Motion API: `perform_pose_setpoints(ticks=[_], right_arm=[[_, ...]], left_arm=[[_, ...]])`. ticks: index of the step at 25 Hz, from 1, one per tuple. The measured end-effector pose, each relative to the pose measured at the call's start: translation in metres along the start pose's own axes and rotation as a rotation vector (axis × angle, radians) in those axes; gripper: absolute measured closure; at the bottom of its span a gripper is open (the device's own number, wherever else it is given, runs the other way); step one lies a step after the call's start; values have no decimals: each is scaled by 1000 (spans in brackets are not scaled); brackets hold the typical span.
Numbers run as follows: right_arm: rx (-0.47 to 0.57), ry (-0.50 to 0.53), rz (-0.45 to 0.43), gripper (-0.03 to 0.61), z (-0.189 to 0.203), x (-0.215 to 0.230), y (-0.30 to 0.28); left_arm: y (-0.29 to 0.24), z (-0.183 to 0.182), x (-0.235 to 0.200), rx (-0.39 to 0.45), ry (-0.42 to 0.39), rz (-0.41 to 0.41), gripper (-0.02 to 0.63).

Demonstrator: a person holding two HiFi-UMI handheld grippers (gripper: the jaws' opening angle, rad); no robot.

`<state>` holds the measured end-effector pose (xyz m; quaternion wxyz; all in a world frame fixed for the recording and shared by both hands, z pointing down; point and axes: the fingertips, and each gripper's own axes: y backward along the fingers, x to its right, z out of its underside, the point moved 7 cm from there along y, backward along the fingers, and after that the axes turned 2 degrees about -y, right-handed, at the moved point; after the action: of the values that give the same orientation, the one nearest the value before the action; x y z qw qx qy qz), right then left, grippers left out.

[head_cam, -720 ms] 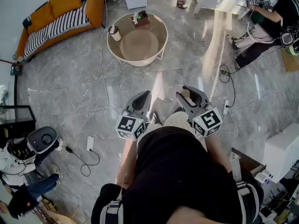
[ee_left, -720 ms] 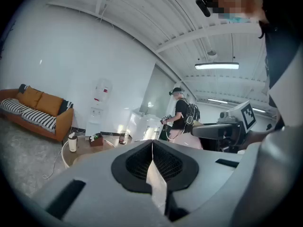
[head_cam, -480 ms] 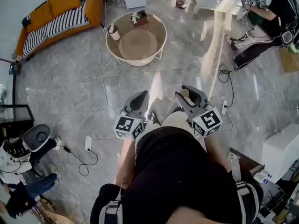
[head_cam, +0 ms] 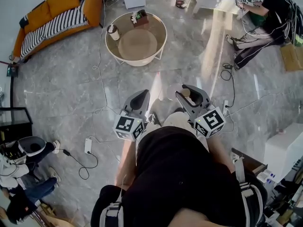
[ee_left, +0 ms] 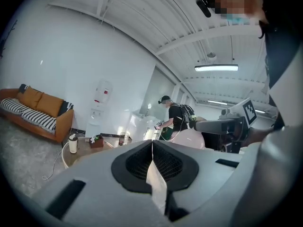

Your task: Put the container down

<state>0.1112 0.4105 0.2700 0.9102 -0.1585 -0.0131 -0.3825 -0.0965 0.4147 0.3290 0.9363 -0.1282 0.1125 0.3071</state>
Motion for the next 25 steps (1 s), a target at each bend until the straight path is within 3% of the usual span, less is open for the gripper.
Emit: perform_pose_setpoints(ticks=[6,17,25], right_arm=[[3,-9,-18,442,-9,-10,-8],[7,-68,29,442,-18,4,-12],[19,-78,31,442,-22,33,-27]], left_arm=[[3,-5,-7,11,0,16,594],[-10,1,-12,-25,18,64,594],[-28,-8,-25,-40,11,6,594]])
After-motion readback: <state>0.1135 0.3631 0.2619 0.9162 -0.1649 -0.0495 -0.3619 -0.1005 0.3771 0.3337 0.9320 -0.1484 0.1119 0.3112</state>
